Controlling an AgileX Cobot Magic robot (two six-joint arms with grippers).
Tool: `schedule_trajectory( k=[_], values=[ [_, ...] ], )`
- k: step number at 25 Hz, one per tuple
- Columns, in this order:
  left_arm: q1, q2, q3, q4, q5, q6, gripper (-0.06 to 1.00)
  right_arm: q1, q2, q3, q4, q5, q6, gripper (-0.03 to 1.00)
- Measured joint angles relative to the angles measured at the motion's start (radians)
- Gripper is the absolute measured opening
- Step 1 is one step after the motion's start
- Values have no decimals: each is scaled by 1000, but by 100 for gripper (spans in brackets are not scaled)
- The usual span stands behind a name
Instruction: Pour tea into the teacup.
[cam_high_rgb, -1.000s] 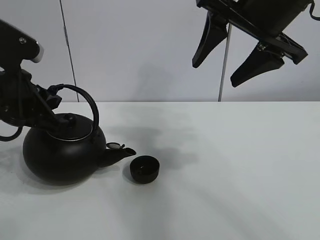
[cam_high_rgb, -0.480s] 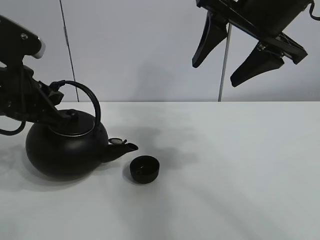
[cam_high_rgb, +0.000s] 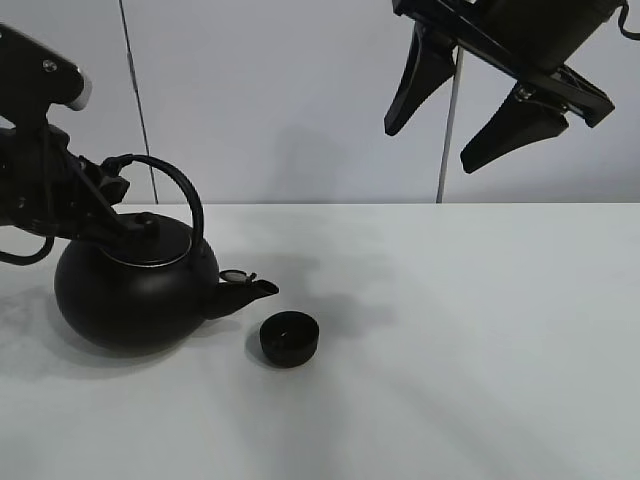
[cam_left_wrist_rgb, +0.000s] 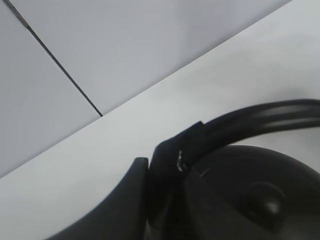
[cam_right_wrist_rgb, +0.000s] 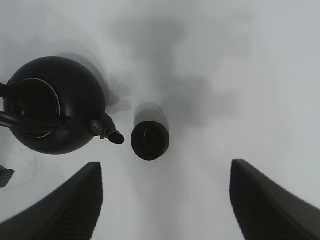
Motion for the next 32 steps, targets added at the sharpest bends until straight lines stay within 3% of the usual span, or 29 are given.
schedule_trajectory(
  k=[32],
  values=[
    [-3,-50,-3,5,13,91,11,0,0,0,3,-14,-1,49]
  ],
)
